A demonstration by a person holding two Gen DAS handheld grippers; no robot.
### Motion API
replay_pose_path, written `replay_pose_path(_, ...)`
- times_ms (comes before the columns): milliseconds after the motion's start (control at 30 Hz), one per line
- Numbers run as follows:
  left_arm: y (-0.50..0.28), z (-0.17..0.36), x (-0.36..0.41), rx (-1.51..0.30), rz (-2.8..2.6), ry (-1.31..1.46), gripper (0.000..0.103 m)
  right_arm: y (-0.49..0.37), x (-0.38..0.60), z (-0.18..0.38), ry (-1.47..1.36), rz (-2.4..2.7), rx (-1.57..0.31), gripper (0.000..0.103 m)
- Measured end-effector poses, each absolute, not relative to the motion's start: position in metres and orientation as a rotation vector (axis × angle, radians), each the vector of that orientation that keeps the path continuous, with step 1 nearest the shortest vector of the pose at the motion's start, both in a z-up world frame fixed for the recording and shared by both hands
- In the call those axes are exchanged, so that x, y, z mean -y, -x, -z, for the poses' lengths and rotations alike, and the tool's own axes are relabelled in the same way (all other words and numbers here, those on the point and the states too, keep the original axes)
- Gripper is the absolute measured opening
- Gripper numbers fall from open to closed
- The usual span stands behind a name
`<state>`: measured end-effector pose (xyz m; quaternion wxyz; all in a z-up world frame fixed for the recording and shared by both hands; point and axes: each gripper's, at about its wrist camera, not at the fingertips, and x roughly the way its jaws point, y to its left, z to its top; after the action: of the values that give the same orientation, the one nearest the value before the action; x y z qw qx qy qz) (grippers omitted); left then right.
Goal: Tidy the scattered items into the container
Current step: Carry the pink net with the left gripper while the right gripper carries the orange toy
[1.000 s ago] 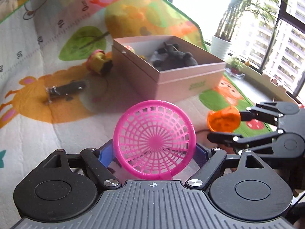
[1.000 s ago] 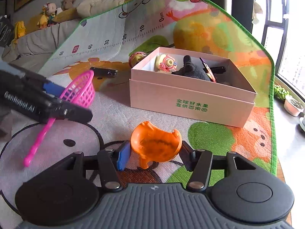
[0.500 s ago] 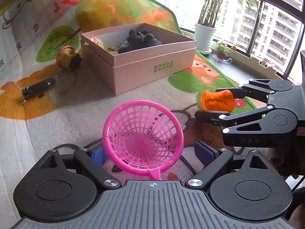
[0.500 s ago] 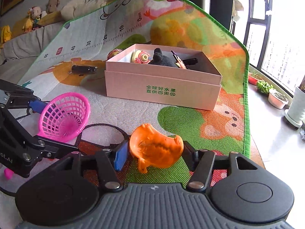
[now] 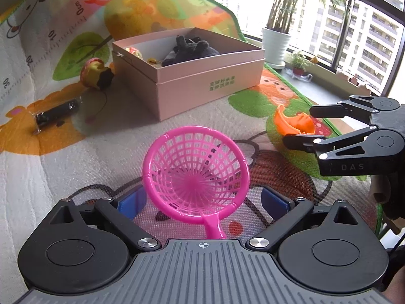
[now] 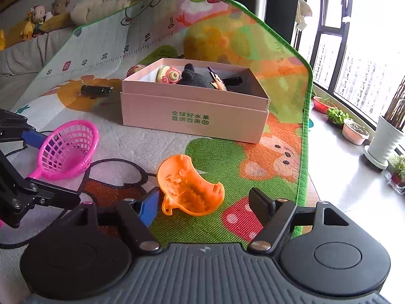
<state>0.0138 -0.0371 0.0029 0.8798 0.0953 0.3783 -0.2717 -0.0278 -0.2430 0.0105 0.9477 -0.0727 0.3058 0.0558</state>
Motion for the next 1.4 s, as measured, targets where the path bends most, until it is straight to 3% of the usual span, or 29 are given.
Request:
replay_pose_path(167, -0.016, -0.003, 0.029, -0.798, 0.535, -0.216, 0.1, 0.03, 0.247, -0.01, 0.139, -0.101, -0.627, 0.081)
replay_pose_path(700, -0.021, -0.006, 0.007, -0.819, 0.486, -0.27, 0.103, 0.033, 0.241, -0.007, 0.13, -0.12, -0.64, 0.085)
replay_pose_path(1400, -0.022, -0.005, 0.01, -0.821, 0.499, -0.207, 0.103, 0.035, 0.234, -0.014, 0.1, -0.139, -0.604, 0.085)
